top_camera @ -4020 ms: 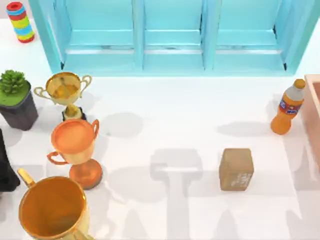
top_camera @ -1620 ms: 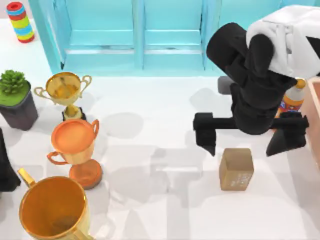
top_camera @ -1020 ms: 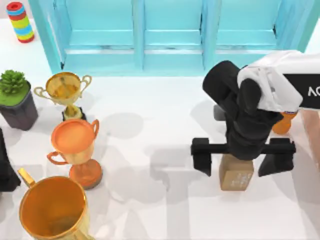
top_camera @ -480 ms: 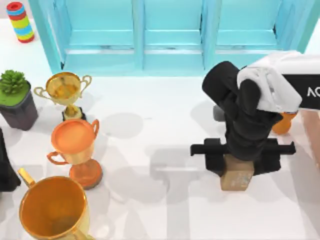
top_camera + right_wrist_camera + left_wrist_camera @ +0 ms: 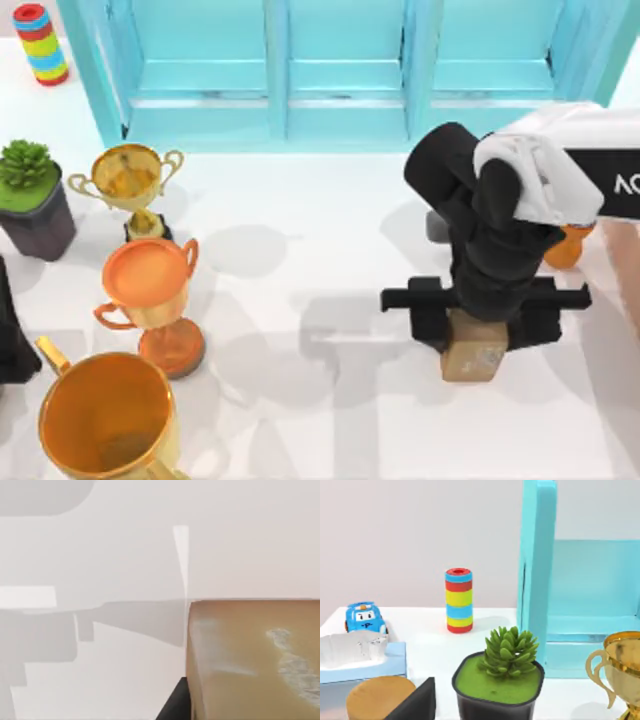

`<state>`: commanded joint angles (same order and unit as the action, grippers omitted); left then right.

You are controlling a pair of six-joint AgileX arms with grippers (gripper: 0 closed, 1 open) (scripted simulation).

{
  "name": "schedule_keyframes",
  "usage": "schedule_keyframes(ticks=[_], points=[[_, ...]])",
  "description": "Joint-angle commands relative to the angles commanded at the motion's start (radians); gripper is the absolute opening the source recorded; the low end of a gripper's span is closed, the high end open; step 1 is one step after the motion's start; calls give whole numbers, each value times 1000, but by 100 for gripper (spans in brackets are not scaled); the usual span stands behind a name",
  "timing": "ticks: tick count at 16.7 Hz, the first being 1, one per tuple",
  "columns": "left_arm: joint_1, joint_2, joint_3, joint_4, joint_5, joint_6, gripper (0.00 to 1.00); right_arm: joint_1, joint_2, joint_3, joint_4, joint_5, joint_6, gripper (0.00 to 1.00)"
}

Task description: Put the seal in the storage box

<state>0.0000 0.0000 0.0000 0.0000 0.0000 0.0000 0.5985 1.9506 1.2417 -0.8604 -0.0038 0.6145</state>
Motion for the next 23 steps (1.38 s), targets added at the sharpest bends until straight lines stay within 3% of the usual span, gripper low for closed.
schedule_keyframes(ticks=[7,16,23], points=[[0,0,0,0,0,0,100,-2,-7,15,-16,1,1,0],[0,0,0,0,0,0,100,-5,-96,252,-351,0,-3,0],[0,0,0,0,0,0,100,-16,-101,275,-379,0,-14,0]])
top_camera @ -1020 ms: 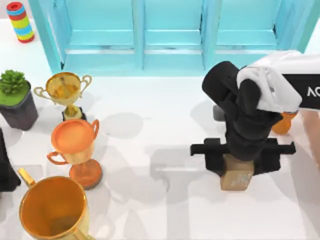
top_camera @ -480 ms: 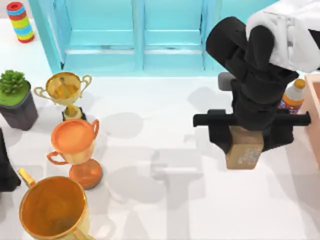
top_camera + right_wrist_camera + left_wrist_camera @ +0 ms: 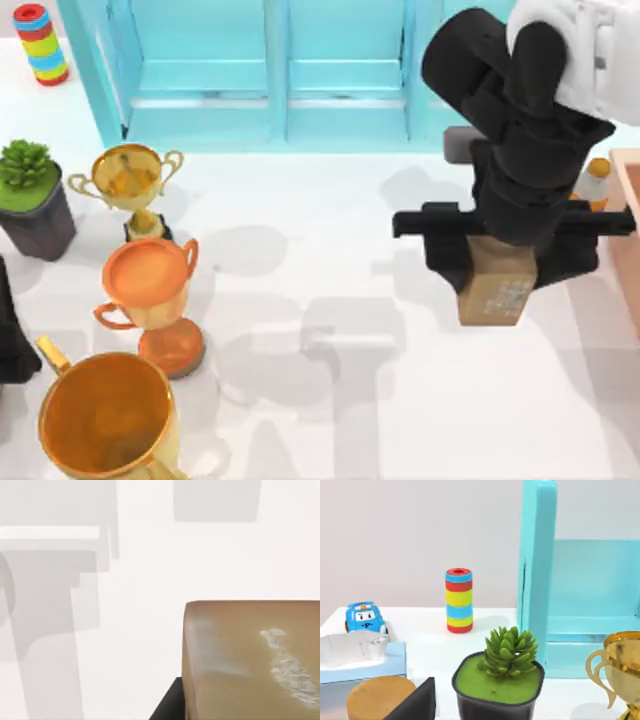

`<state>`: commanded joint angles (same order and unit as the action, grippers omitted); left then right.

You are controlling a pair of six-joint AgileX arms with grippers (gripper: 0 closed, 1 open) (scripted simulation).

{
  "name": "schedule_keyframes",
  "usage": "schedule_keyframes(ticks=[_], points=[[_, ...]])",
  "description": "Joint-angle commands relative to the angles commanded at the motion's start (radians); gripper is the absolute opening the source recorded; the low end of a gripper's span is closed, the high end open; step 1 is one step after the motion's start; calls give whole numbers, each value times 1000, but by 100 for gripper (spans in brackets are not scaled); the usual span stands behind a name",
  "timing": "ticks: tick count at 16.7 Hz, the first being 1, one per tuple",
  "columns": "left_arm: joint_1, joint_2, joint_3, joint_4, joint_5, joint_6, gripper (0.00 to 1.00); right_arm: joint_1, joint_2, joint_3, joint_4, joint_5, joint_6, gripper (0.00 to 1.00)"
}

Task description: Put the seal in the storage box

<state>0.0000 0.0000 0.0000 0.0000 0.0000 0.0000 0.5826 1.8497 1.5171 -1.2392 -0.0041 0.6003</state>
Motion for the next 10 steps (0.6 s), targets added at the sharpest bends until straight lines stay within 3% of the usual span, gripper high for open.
schedule_keyframes(ticks=[4,10], points=[[0,0,0,0,0,0,100,-145,3,36,-42,-1,-144,0],[0,0,0,0,0,0,100,-606,-11,72,-128,4,-609,0]])
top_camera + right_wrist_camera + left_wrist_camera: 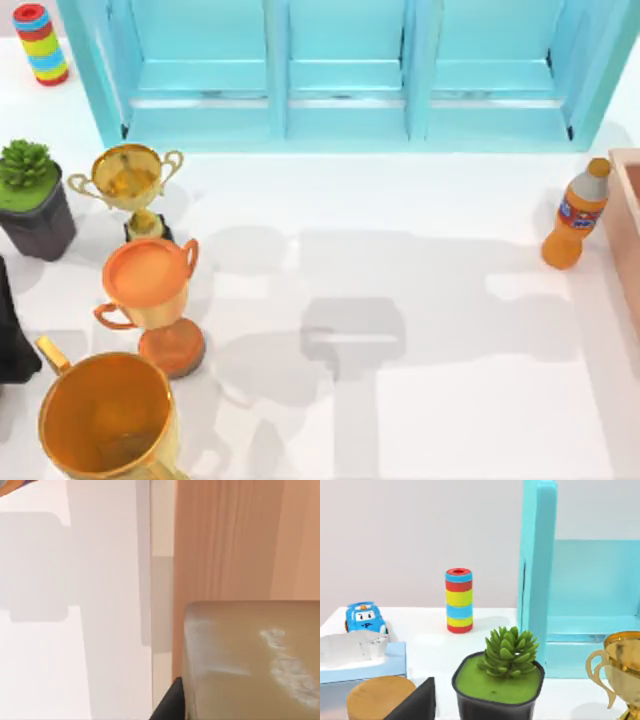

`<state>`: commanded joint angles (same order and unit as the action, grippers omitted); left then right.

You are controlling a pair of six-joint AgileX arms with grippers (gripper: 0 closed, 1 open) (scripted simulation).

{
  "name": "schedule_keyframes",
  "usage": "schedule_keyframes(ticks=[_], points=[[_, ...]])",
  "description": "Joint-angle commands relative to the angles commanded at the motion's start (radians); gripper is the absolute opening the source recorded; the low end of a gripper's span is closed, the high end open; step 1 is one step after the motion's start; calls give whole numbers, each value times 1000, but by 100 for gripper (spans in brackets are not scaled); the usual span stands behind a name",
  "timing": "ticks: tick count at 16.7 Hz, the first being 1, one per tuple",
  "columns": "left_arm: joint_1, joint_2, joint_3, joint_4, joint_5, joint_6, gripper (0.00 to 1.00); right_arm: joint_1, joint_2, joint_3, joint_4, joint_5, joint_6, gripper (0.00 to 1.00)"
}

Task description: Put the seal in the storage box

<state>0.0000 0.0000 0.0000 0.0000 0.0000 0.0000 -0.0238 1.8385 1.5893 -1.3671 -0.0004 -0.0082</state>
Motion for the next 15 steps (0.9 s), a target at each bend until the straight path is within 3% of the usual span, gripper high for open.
schedule_keyframes(ticks=[3,6,15], points=[[0,0,0,0,0,0,100,-185,-24,14,-21,1,-187,0],[0,0,0,0,0,0,100,-278,-51,17,-25,0,-280,0],[0,0,0,0,0,0,100,-283,-50,-53,41,2,-289,0]])
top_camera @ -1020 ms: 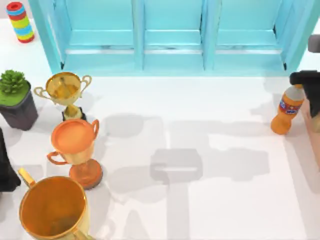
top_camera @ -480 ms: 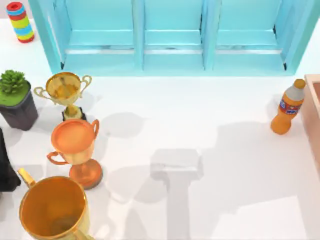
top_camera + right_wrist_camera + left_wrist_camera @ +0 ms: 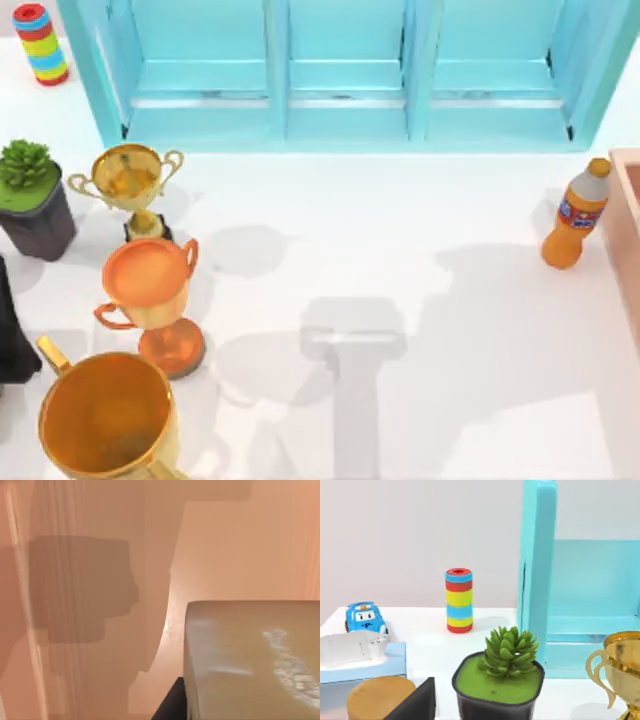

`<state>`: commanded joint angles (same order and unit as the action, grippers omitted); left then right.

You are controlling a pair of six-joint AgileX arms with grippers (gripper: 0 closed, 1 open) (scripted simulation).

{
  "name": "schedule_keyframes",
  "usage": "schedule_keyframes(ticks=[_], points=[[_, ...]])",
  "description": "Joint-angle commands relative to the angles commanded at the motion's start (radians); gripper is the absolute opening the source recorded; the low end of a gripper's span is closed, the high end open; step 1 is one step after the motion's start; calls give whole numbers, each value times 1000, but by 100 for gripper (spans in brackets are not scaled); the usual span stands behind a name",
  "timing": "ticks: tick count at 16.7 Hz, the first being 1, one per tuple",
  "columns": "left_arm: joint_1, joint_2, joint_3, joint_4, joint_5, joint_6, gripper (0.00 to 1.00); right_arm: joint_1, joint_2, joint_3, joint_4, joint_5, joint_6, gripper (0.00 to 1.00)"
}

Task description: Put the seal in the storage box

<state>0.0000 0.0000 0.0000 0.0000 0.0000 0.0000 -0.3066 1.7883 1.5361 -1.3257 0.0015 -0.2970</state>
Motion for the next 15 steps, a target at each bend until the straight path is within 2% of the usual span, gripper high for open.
schedule_keyframes(ticks=[5,10,15], points=[[0,0,0,0,0,0,100,-1,7,-154,170,-2,2,0],[0,0,0,0,0,0,100,-2,10,-170,188,-2,2,0],[0,0,0,0,0,0,100,-2,10,-170,188,-2,2,38]])
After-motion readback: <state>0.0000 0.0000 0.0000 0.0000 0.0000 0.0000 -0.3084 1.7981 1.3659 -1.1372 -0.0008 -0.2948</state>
